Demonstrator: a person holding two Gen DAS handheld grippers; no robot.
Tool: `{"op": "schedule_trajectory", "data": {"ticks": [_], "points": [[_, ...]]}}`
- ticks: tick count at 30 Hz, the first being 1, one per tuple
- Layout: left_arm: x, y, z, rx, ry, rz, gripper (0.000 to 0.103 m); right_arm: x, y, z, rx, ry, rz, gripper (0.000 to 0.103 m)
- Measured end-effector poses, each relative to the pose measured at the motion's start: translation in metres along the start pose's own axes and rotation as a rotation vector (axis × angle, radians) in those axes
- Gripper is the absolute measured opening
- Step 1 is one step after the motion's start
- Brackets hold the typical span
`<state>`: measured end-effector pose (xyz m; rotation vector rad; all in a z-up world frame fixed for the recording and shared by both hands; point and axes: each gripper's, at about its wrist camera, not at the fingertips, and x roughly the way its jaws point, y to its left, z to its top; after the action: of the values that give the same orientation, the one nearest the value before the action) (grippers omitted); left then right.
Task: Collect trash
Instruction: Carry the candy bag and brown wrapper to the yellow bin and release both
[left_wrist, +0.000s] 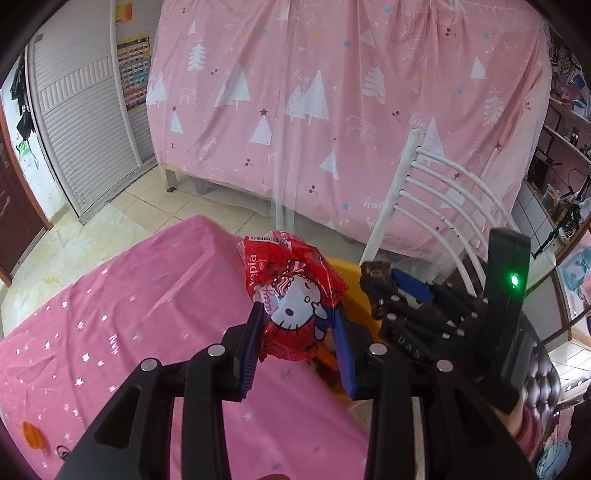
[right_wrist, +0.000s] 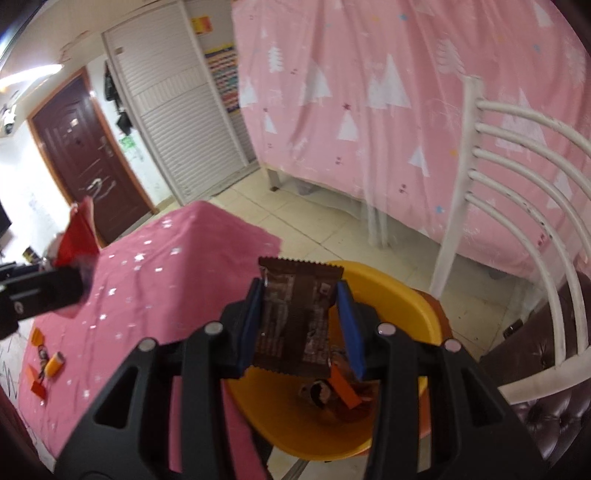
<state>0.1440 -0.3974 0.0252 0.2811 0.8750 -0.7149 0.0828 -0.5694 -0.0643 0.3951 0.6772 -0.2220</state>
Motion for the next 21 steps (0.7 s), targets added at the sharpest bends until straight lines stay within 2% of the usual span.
{"op": "schedule_trajectory", "data": {"ticks": [6,7,8,9,10,12,21], "points": [[0.029,-0.015,0.010,-0.024,0.021,-0.002,0.031,0.008,-0.019,-0.001,0.048,0.024,-0.004,0.040],[0.032,-0.016,0.011,-0.027,0.022,0.001,0.036,0.009,-0.021,-0.002,0.058,0.026,-0.002,0.041],[0.038,-0.017,0.014,-0.037,0.027,-0.001,0.039,0.010,-0.024,-0.002,0.065,0.028,0.000,0.051],[0.041,-0.017,0.015,-0.045,0.030,0.000,0.047,0.010,-0.026,-0.001,0.069,0.027,0.006,0.060],[0.044,-0.017,0.017,-0.059,0.030,0.003,0.056,0.010,-0.027,0.000,0.069,0.024,0.010,0.061],[0.047,-0.015,0.018,-0.076,0.028,0.008,0.062,0.010,-0.027,0.000,0.070,0.022,0.010,0.061],[0.040,0.008,0.002,-0.183,0.040,0.005,0.067,0.004,-0.019,0.001,0.062,0.019,0.028,0.062]]}}
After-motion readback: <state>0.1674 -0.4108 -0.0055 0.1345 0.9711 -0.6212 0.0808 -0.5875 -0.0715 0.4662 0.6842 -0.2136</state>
